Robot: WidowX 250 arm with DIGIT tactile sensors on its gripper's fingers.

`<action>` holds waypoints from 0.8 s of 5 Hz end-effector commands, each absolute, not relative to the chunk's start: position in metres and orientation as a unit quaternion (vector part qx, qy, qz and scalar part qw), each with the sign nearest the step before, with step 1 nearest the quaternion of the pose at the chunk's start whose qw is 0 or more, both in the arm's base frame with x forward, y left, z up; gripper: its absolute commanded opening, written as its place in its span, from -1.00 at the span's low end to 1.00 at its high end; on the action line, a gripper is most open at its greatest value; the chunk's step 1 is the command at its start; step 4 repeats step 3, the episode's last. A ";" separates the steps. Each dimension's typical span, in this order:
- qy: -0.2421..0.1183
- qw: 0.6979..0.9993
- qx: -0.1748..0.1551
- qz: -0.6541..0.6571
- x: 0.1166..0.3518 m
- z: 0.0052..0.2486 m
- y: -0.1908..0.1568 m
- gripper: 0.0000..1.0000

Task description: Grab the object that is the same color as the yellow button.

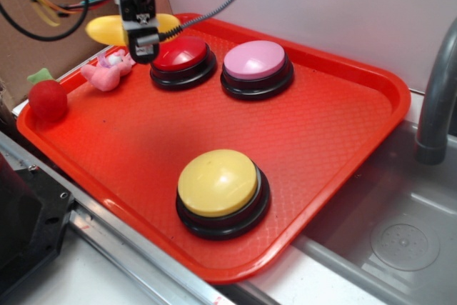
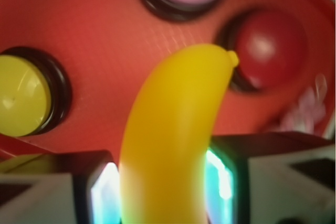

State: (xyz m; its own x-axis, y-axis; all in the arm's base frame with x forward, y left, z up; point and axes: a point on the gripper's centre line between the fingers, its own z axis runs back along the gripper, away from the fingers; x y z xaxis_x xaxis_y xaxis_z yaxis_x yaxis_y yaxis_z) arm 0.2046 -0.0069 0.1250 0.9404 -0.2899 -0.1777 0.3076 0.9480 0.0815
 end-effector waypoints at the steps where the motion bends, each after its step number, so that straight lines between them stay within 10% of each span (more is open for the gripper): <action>1: 0.044 0.993 0.042 0.102 0.195 0.159 -0.011 -1.00; 4: 0.020 0.985 0.004 0.169 0.189 0.157 -0.008 -1.00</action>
